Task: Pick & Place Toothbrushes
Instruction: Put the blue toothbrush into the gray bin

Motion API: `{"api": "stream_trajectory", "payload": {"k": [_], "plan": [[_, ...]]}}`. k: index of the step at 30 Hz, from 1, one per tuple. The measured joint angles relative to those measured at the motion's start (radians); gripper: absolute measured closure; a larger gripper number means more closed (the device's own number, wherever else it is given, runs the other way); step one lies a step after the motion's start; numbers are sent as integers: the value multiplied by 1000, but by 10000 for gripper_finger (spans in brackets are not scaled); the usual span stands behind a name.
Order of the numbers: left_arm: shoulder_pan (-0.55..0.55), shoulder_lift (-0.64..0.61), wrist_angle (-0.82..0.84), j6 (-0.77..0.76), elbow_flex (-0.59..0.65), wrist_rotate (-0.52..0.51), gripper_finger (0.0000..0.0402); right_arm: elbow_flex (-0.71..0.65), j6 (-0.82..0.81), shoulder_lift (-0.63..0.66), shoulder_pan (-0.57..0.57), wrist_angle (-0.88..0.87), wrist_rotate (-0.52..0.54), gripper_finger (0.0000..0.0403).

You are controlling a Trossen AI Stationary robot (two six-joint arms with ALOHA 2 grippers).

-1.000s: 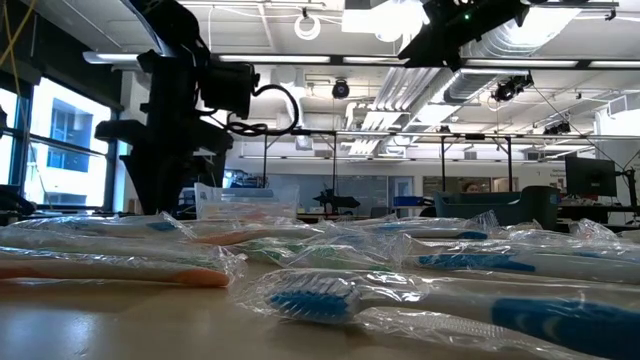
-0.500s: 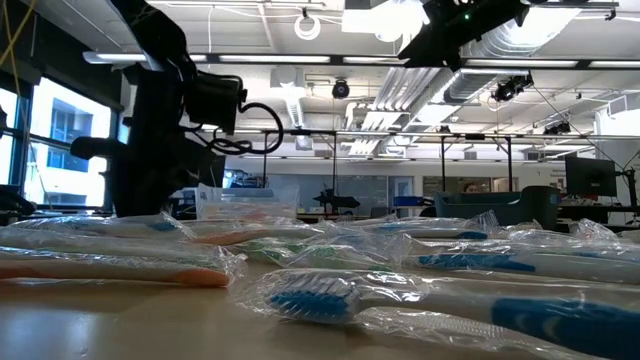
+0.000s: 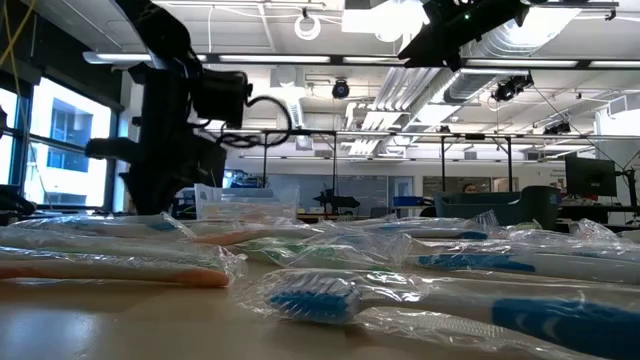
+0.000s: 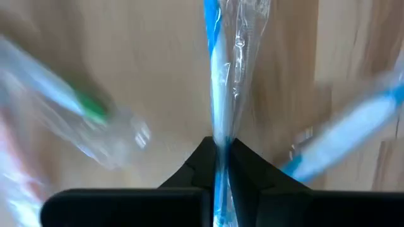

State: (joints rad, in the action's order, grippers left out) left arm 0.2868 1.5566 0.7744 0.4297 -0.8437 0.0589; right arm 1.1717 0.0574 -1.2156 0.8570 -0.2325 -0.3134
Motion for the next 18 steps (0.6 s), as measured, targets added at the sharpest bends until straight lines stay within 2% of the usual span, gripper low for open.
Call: {"api": "stream_trajectory", "payload": {"k": [10, 18], "plan": [[1, 0, 30, 67, -112, -21, 389, 0, 0, 0, 0, 0, 0, 218], [2, 0, 124, 126, -237, -102, 389, 0, 0, 0, 0, 0, 0, 218]]}}
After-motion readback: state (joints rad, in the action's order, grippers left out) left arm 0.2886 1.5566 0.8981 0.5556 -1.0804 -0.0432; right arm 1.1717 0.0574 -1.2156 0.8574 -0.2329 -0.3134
